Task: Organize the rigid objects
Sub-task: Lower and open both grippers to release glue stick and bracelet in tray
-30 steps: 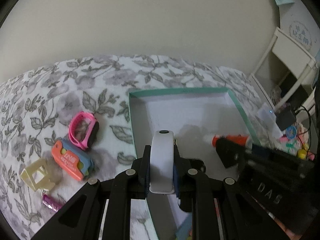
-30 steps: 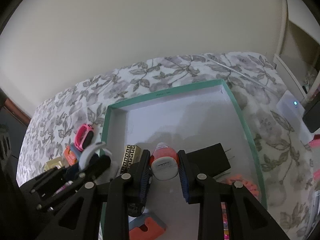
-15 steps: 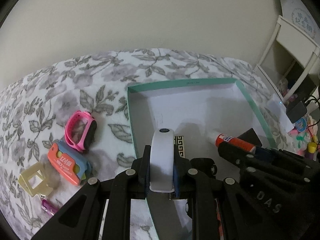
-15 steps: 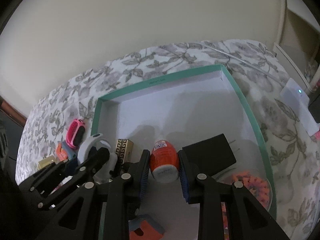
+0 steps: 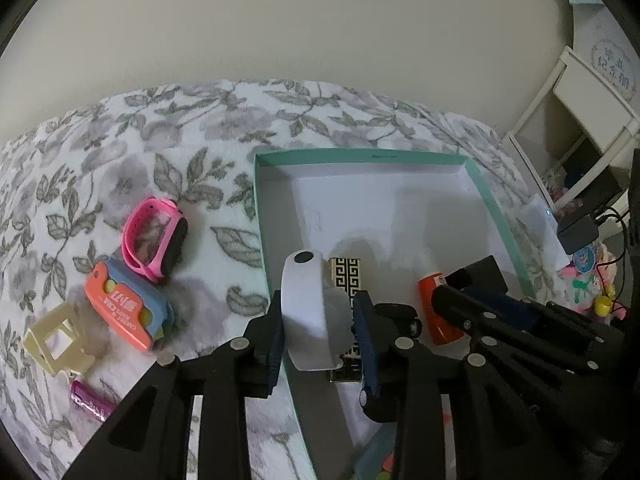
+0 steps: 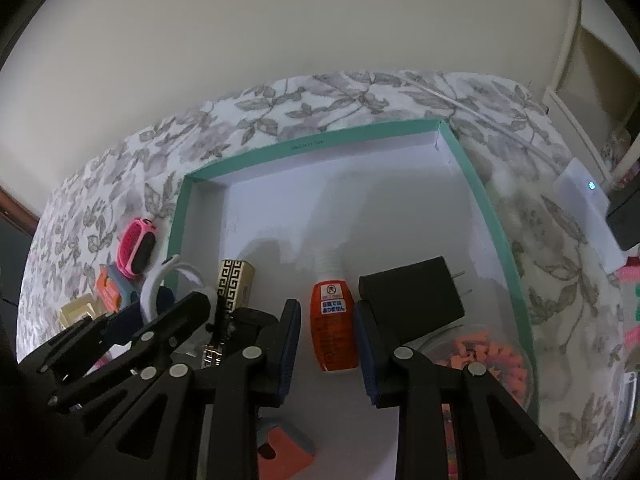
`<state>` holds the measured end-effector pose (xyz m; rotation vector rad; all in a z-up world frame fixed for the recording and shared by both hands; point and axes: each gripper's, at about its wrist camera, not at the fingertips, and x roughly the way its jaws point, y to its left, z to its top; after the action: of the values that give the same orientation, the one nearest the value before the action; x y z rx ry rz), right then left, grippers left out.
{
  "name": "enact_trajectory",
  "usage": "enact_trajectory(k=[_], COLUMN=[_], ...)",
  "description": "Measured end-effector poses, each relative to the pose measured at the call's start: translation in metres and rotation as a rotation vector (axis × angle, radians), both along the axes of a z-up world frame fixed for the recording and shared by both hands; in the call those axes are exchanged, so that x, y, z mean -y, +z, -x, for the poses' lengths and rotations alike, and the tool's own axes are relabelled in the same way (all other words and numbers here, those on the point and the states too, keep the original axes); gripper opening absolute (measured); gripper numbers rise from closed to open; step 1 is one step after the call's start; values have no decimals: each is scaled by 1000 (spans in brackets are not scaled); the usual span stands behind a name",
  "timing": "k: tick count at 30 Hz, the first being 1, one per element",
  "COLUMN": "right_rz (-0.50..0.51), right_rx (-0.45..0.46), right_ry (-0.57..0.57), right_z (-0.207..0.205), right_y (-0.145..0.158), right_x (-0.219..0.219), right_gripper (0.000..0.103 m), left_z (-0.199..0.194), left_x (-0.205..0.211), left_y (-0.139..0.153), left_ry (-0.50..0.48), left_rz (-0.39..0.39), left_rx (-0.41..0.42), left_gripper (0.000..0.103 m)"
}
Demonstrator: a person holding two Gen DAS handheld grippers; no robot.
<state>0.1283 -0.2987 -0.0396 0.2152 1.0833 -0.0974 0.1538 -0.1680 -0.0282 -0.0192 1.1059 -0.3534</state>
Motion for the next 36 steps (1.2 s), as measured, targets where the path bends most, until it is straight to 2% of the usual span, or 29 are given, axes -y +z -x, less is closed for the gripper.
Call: enact_trajectory(k=[5,14,18,20,23,25,27,29,31,33,36], right_rz=[25,56,71,73,83,93,97,99,98,99,95], right_rx=[33,119,108,100,99,100,97,92,87,86,84], right_ry=[4,27,25,25,17,14,13,8,1,-10,-24], right_z=[3,9,7,7,6,5,4,3,2,1,1], right_y=[18,51,49,46,43,41,38,36,33,32,30], right_x=[-3,-12,-12,-11,-10,-10,-10,-9,-8,-7,-4], right_gripper=[31,32,41,45,62,62,68,71,72,80,83], left_z=[0,-1,-4,-6,-7,-7,-8,-9,-10,-10,-11], left_x=[-7,-26,-35,-39,-42,-43,-46,-49,-52,-55,-56], left_y=[13,37,35,32,29,27,25,23,23,23,23], left_ry=[17,71,111,126,140,149,161,177,190,202,210], left_rz=[26,26,-10,-26,-50,-69,-82,-84,-81,-85,-98], left_rx=[-3,19,10,1,-4,-6,-8,-10,-9,-6,-4], left_gripper=[45,45,47,52,54,55,59,74,75,75,80])
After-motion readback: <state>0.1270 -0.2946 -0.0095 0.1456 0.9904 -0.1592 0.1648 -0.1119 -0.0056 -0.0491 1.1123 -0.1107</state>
